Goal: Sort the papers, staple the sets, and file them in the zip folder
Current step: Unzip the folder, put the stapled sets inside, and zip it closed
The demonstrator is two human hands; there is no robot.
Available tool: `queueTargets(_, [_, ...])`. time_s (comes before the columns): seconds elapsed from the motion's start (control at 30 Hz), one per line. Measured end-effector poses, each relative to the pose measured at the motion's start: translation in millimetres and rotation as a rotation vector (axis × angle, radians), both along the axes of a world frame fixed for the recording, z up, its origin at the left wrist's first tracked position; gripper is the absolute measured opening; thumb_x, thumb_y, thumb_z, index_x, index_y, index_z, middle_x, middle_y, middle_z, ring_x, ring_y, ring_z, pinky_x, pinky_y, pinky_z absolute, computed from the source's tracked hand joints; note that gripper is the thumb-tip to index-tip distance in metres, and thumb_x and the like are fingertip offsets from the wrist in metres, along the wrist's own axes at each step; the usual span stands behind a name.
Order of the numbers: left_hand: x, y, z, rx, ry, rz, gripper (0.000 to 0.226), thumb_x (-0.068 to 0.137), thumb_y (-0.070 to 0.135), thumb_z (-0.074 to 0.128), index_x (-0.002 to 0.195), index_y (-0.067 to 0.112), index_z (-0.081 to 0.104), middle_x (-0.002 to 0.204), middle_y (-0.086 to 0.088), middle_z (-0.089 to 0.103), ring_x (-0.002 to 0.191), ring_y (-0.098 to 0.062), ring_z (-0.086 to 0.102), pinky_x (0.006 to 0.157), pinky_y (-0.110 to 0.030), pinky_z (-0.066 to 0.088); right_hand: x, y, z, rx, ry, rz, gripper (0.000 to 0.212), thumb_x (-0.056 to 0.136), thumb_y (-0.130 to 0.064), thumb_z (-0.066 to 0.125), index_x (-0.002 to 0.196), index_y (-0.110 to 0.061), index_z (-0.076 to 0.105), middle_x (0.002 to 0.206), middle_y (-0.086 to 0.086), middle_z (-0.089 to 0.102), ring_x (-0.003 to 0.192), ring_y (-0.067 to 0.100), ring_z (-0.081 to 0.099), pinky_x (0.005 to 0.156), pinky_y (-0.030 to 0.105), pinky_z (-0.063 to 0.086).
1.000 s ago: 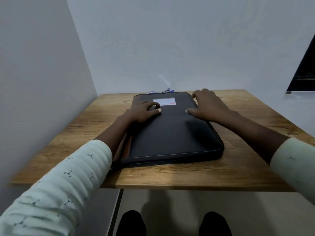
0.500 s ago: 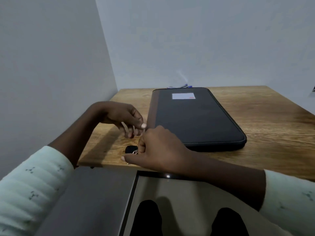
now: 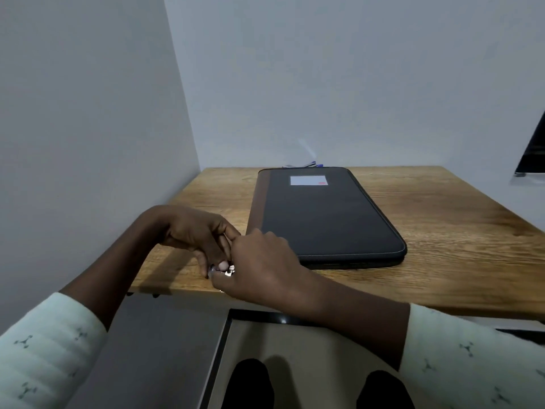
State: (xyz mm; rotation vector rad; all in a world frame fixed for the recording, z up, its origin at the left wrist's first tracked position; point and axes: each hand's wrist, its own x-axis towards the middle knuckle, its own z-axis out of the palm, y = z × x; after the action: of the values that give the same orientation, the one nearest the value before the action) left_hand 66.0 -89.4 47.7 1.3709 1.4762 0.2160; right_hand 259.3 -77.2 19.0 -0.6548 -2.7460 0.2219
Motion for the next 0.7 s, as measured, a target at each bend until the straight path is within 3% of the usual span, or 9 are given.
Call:
queueTargets(0.07, [5,-1,0,-0.007,-0.014,-0.010,0.031,0.084,-0.009,0.067,0.103,0.013,0.074,0.103,-0.022,0.068,0.084,-0.025,0.069,0.072,-0.033,0.059,2,-1,1,0.001,-0.002,-0.002,0.045,0.090,-0.056,0.054,0.104,-0.014,0.061,0.081,0.001,0.038,0.083,0.027,0.054,0.065,0.033,0.035])
queueTargets(0.2, [8,-3,1,-0.012,-0.006,-0.006,0.031,0.086,-0.012,0.064,0.113,0.004,0.068,0.102,-0.020,0.070,0.084,-0.025,0.070,0.073,-0.034,0.059,9,0,3,-0.061,-0.015,0.023,0.026,0.089,-0.041,0.061,0.090,-0.019,0.048,0.085,0.004,0.047,0.095,0.033,0.058,0.068,0.033,0.034])
queueTargets(0.33, [8,-5,-3,-0.006,-0.026,0.013,0.035,0.084,-0.013,0.066,0.118,-0.011,0.058,0.104,-0.026,0.067,0.082,-0.027,0.070,0.074,-0.035,0.059,13,-3,4,-0.028,-0.055,0.015,0.031,0.086,-0.034,0.065,0.106,-0.012,0.058,0.102,0.011,0.059,0.098,0.034,0.058,0.070,0.033,0.035])
queueTargets(0.43, [9,-8,-6,0.002,-0.052,0.024,0.041,0.084,-0.012,0.067,0.122,-0.012,0.053,0.100,-0.025,0.067,0.081,-0.028,0.070,0.073,-0.036,0.059,17,-6,2,0.077,-0.034,0.044,0.027,0.089,-0.032,0.058,0.104,-0.009,0.061,0.101,0.012,0.062,0.092,0.033,0.060,0.068,0.033,0.032])
queueTargets(0.53, [14,-12,-7,0.030,-0.040,0.029,0.043,0.083,-0.010,0.069,0.122,-0.011,0.051,0.097,-0.027,0.067,0.076,-0.028,0.070,0.072,-0.037,0.059,19,-8,2,0.097,-0.032,0.074,0.027,0.093,-0.033,0.052,0.102,-0.008,0.061,0.094,0.011,0.059,0.087,0.033,0.058,0.066,0.034,0.029])
queueTargets(0.63, [16,-12,-6,0.037,-0.026,0.027,0.040,0.084,-0.009,0.069,0.120,-0.011,0.052,0.096,-0.026,0.068,0.074,-0.029,0.069,0.071,-0.037,0.058,20,-8,2,0.051,-0.039,0.070,0.024,0.091,-0.037,0.054,0.090,-0.014,0.052,0.073,-0.001,0.037,0.080,0.030,0.053,0.065,0.033,0.030])
queueTargets(0.7, [16,-11,-4,0.031,-0.020,0.022,0.041,0.084,-0.008,0.069,0.121,-0.011,0.052,0.099,-0.027,0.068,0.075,-0.031,0.068,0.071,-0.037,0.058,19,-8,1,0.045,-0.078,0.082,0.028,0.089,-0.040,0.060,0.094,-0.014,0.052,0.078,-0.001,0.038,0.081,0.029,0.053,0.067,0.034,0.032])
